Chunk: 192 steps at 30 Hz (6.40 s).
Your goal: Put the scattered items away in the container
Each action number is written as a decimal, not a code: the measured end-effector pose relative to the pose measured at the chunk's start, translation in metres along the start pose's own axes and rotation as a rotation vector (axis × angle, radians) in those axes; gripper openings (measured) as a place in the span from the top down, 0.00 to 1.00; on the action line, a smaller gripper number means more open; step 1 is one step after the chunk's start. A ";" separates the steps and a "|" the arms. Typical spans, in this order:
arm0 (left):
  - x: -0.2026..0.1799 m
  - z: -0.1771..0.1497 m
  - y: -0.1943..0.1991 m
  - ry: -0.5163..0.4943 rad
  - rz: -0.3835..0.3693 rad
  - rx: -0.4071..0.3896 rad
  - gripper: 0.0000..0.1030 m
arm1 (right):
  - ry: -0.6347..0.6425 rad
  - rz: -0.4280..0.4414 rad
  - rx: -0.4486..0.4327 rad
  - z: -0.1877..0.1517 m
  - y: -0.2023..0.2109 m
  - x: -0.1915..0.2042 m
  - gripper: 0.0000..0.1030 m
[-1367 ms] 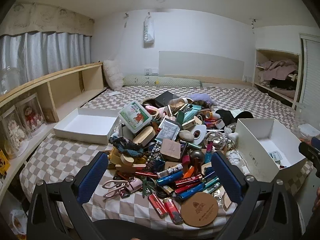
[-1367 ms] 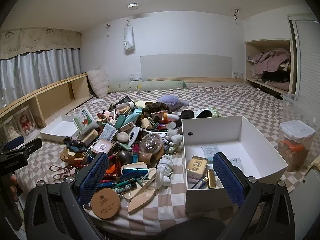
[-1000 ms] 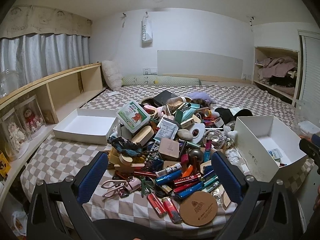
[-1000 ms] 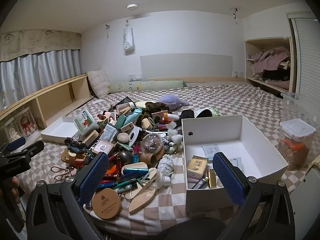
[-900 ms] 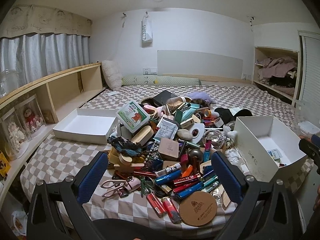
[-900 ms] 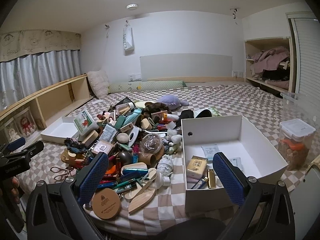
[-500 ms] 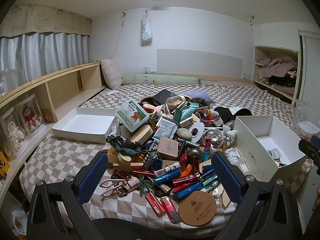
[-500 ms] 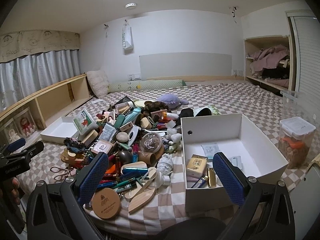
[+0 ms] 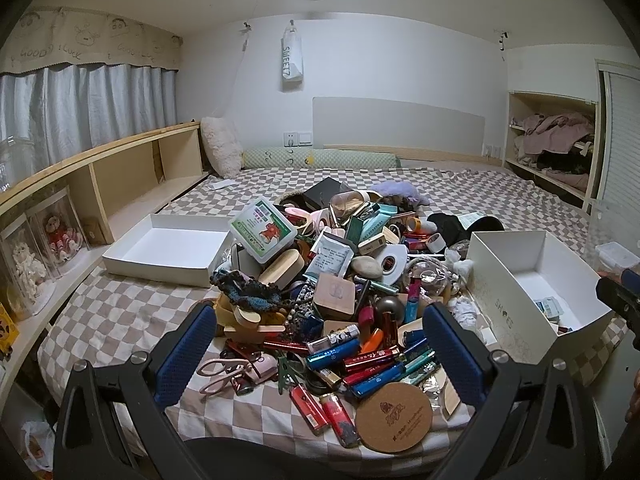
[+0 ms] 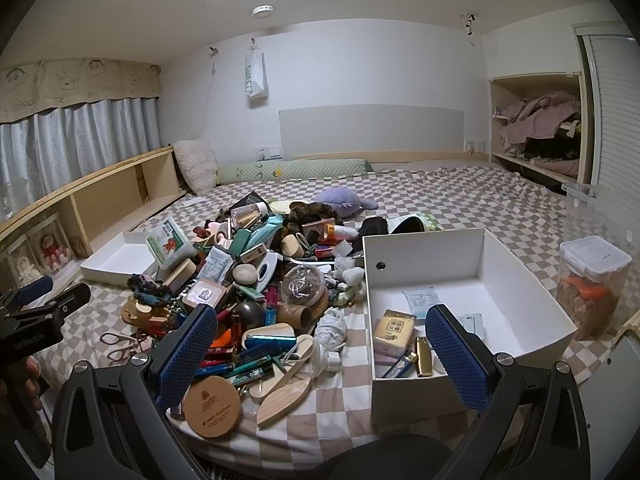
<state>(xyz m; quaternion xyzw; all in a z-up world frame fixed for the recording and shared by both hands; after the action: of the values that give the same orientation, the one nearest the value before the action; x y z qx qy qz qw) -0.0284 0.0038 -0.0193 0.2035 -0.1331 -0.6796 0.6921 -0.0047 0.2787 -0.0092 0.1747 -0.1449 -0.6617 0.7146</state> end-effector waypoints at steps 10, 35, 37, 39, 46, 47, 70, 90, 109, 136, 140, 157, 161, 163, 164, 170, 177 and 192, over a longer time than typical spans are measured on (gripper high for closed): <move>0.009 0.012 -0.014 0.007 0.031 -0.019 0.00 | 0.021 0.006 -0.013 0.007 -0.011 0.005 0.00; 0.040 -0.008 -0.121 0.082 -0.025 0.129 0.00 | -0.061 0.245 0.119 0.005 -0.122 0.041 0.00; 0.039 -0.010 -0.131 0.082 -0.026 0.130 0.00 | -0.056 0.252 0.156 -0.007 -0.132 0.042 0.00; 0.035 -0.011 -0.143 0.067 -0.026 0.132 0.00 | -0.056 0.257 0.192 -0.018 -0.144 0.043 0.00; 0.008 -0.013 -0.199 -0.053 -0.027 0.219 0.16 | -0.105 0.281 0.239 -0.044 -0.170 0.044 0.00; 0.004 -0.015 -0.206 -0.075 -0.027 0.232 0.21 | -0.109 0.284 0.235 -0.046 -0.171 0.045 0.00; -0.018 -0.042 -0.262 -0.264 -0.003 0.330 0.36 | -0.138 0.306 0.266 -0.085 -0.193 0.044 0.00; 0.003 -0.039 -0.249 -0.172 -0.011 0.294 0.38 | -0.127 0.301 0.281 -0.089 -0.196 0.044 0.00; 0.004 -0.044 -0.228 -0.051 -0.071 0.318 0.38 | -0.072 0.411 0.413 -0.104 -0.229 0.077 0.29; -0.001 -0.046 -0.233 -0.070 -0.043 0.298 0.38 | -0.283 0.514 0.269 -0.070 -0.228 0.063 0.79; -0.002 -0.049 -0.231 -0.068 -0.043 0.299 0.38 | -0.360 0.545 0.157 -0.055 -0.215 0.040 0.79; 0.001 -0.045 -0.229 -0.017 -0.079 0.297 0.38 | -0.264 0.470 0.183 -0.056 -0.208 0.048 0.79; -0.001 -0.041 -0.221 -0.013 -0.106 0.269 0.38 | -0.264 0.445 0.171 -0.053 -0.206 0.039 0.79; -0.003 -0.041 -0.217 -0.016 -0.118 0.257 0.38 | -0.275 0.442 0.186 -0.057 -0.207 0.035 0.79; -0.004 -0.040 -0.215 -0.018 -0.123 0.254 0.38 | -0.281 0.444 0.193 -0.058 -0.208 0.034 0.79; -0.009 -0.043 -0.210 -0.017 -0.140 0.252 0.38 | -0.266 0.438 0.207 -0.060 -0.206 0.036 0.79; -0.021 -0.034 -0.194 0.006 -0.183 0.235 0.38 | -0.246 0.420 0.180 -0.051 -0.195 0.032 0.79; -0.066 -0.001 -0.146 -0.003 -0.270 0.154 0.38 | -0.235 0.328 0.090 -0.022 -0.161 0.007 0.79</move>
<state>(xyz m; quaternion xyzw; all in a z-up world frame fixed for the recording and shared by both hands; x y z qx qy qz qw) -0.1600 0.0701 -0.0817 0.2708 -0.1573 -0.7546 0.5767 -0.1386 0.2626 -0.1005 0.1018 -0.2832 -0.5451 0.7825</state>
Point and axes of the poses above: each gripper's, at about its wrist camera, not at the fingertips, and y roughly against the way its jaws point, x to its left, z to its top, the point moved 3 cm from there along -y, roughly the way its jaws point, and after that the axes turned 7 degrees about y, right-handed, at the moved point
